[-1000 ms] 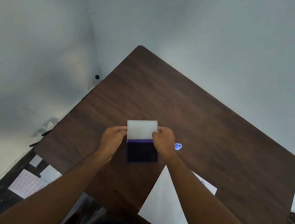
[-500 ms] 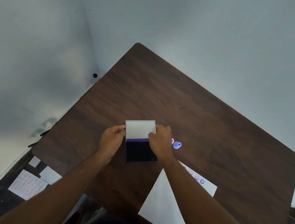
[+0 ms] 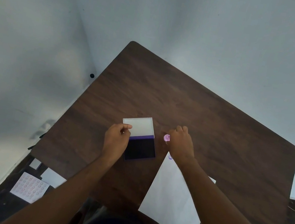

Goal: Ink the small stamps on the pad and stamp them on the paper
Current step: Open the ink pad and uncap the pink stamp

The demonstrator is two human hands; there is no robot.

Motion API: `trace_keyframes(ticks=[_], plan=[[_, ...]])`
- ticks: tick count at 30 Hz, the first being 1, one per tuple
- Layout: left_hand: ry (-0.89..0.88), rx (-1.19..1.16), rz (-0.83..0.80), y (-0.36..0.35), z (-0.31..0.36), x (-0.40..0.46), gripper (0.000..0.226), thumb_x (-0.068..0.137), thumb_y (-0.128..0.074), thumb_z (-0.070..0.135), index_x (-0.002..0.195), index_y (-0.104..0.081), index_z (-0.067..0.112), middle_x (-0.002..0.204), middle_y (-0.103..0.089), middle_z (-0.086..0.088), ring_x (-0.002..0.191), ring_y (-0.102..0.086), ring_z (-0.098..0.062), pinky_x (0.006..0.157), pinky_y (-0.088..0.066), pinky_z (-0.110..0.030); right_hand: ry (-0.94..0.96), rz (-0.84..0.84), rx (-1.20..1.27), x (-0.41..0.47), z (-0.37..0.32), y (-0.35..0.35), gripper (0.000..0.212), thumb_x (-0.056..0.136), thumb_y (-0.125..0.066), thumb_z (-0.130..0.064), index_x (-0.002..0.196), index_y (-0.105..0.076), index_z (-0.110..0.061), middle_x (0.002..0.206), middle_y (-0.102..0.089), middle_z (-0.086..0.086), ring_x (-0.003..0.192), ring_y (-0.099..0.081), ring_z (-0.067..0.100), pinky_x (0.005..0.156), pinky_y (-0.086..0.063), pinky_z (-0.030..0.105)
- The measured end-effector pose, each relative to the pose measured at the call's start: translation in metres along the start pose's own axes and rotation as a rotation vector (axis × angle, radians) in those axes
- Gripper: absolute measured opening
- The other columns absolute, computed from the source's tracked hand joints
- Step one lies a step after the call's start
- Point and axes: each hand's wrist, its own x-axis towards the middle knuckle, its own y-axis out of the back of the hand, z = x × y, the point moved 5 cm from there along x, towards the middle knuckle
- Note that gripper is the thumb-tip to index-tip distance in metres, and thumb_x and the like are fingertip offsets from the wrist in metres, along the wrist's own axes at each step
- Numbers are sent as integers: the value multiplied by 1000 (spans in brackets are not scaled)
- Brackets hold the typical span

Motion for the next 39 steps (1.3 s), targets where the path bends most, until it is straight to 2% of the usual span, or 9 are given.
trace_keyframes(ticks=[11,16,21,23,25,27,30,35,39], plan=[[11,32,-53,-1,-3,-3,21,95,-53,17,110,-67,20,121,-63,1,103,-55,-7,90,-55,-34,106,-27,46,0,-5,-6,17,94,-62,-19,103,-70,-6,109,-68,11,102,-54,24,88,-48,33],[8,62,-80,-2,-2,-4,21,95,-53,19,109,-68,22,120,-64,1,101,-55,-7,91,-54,-35,-177,40,460,-3,6,11,22,87,-61,-10,66,-64,-3,65,-60,1,63,-52,11,72,-46,28],[-44,26,-162,-11,8,-12,21,94,-57,23,110,-69,24,117,-66,6,97,-56,-3,89,-53,-29,-400,7,777,-30,13,25,26,86,-71,-39,94,-77,-15,87,-74,0,77,-68,15,79,-59,31],[-66,17,-213,-16,15,-17,22,94,-58,26,112,-71,22,115,-68,6,98,-61,-6,90,-54,-30,-378,29,889,-40,12,32,28,85,-75,-33,103,-76,-12,94,-75,2,83,-70,18,80,-59,32],[-103,3,-262,-22,25,-23,24,93,-60,30,113,-71,23,113,-70,8,95,-64,-6,82,-53,-16,-343,46,982,-47,10,40,26,86,-74,-23,107,-74,-7,96,-76,8,84,-70,22,80,-61,33],[-159,-25,-291,-26,38,-31,27,90,-64,34,114,-70,25,112,-67,17,94,-61,8,73,-45,-2,-317,63,1052,-56,10,48,24,88,-72,-18,109,-74,-7,94,-76,9,82,-71,23,75,-61,29],[-224,-97,-345,-33,55,-43,34,85,-69,34,119,-67,28,109,-60,29,94,-50,28,75,-37,6,-261,57,1134,-69,5,56,22,89,-70,-17,109,-74,-8,93,-76,6,78,-71,19,71,-59,21],[-269,-175,-394,-44,75,-56,46,75,-72,47,118,-67,32,104,-70,24,97,-64,8,80,-46,-4,-203,73,1235,-81,4,65,22,87,-71,-20,106,-75,-8,91,-77,6,78,-71,16,70,-58,18],[-281,-179,-328,-44,79,-58,32,78,-74,40,108,-73,32,92,-71,29,91,-65,8,74,-46,-3,-188,88,1220,-84,6,66,24,88,-70,-19,109,-74,-7,94,-76,9,81,-71,21,74,-59,24]])
